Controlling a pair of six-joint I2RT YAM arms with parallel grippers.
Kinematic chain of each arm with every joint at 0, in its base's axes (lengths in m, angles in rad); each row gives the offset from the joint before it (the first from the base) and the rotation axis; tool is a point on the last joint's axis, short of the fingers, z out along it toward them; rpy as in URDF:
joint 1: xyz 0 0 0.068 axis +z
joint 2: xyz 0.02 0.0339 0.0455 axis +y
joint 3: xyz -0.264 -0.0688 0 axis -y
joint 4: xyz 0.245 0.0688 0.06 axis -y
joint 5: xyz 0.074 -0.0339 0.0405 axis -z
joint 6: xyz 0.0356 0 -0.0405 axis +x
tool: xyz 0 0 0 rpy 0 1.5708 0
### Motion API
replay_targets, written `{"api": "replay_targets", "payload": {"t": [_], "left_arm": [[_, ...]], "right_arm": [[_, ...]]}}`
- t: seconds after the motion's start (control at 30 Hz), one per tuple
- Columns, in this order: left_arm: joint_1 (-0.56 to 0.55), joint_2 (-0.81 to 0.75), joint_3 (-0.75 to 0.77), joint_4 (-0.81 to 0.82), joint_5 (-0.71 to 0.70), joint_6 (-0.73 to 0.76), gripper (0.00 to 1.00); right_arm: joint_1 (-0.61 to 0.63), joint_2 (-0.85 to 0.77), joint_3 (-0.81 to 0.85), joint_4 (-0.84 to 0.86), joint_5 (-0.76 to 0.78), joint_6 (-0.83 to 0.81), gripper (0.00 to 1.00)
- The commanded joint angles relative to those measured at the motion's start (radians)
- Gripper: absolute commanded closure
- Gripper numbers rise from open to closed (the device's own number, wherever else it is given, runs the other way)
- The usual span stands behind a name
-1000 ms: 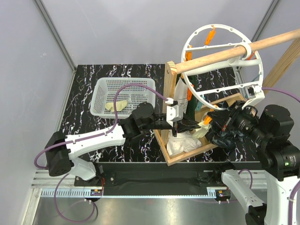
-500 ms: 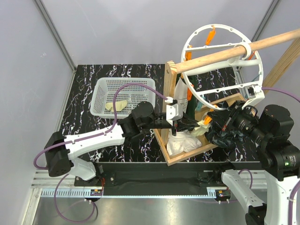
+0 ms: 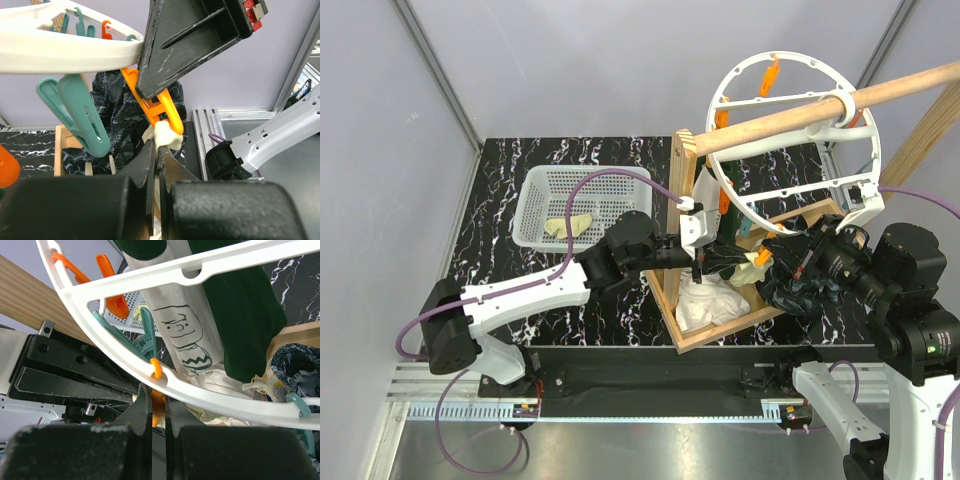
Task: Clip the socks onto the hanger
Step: Clamp the sock onto the hanger.
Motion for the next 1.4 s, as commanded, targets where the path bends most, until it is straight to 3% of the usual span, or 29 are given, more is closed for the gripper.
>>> {"api": "replay_targets", "payload": {"t": [0.0, 0.23, 0.7, 1.37], "left_arm": [[0.016, 0.003, 0.048, 0.033, -0.064, 0.0, 1.0], [0.017, 0.004, 0.057, -0.016, -0.093, -0.001, 1.0], [0.011, -0.052, -0.009, 0.013, -0.083, -0.187, 1.0], [0.0, -0.062, 0.003, 0.013, -0.142, -0.176, 1.0]], "right_arm": [[0.011, -0.011, 0.002, -0.071, -0.131, -0.004, 1.0], [0.012, -0.005, 0.018, -0.08, -0.116, -0.008, 1.0], [0.011, 0.017, 0.036, -0.075, -0.082, -0.019, 1.0], [0.011, 0.004, 0.012, -0.068, -0.114, -0.001, 1.0]]}}
